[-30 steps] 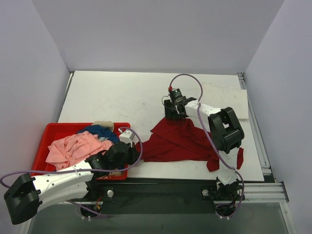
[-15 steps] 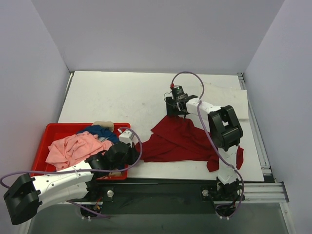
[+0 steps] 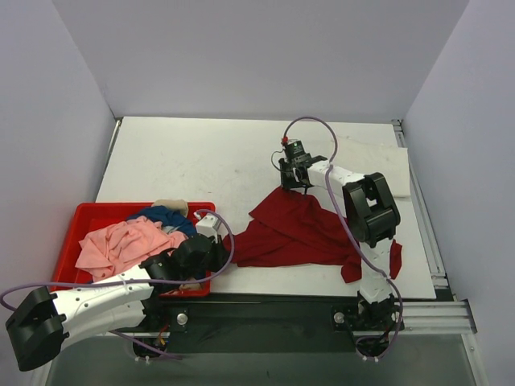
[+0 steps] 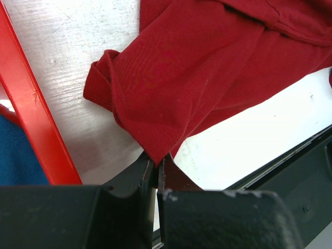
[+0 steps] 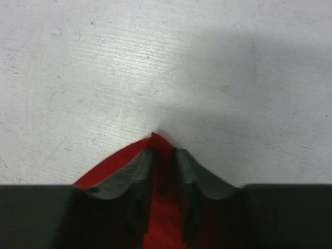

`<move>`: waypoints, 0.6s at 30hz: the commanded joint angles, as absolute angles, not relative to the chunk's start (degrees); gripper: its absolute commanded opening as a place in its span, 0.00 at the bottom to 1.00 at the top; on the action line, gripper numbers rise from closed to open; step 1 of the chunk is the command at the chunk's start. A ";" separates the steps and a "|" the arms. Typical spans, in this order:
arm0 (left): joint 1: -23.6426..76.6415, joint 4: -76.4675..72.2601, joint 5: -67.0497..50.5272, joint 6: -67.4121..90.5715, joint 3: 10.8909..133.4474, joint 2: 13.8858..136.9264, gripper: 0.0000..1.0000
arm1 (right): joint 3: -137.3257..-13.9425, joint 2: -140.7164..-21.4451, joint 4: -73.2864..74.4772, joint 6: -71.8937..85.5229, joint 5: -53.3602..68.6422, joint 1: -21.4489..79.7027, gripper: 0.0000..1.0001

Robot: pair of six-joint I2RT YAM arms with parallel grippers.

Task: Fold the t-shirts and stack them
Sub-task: Flatten out the tshirt

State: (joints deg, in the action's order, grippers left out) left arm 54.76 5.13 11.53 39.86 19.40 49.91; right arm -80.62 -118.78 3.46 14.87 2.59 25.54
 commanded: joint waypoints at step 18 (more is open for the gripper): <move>44.57 1.14 7.21 31.30 33.12 62.31 0.00 | -77.87 -96.18 13.09 16.17 -2.19 24.78 0.00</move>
State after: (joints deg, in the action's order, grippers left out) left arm 46.83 2.90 9.19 35.40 27.44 62.30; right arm -77.67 -108.88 9.93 15.40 1.28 25.15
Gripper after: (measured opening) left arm 0.112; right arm 0.055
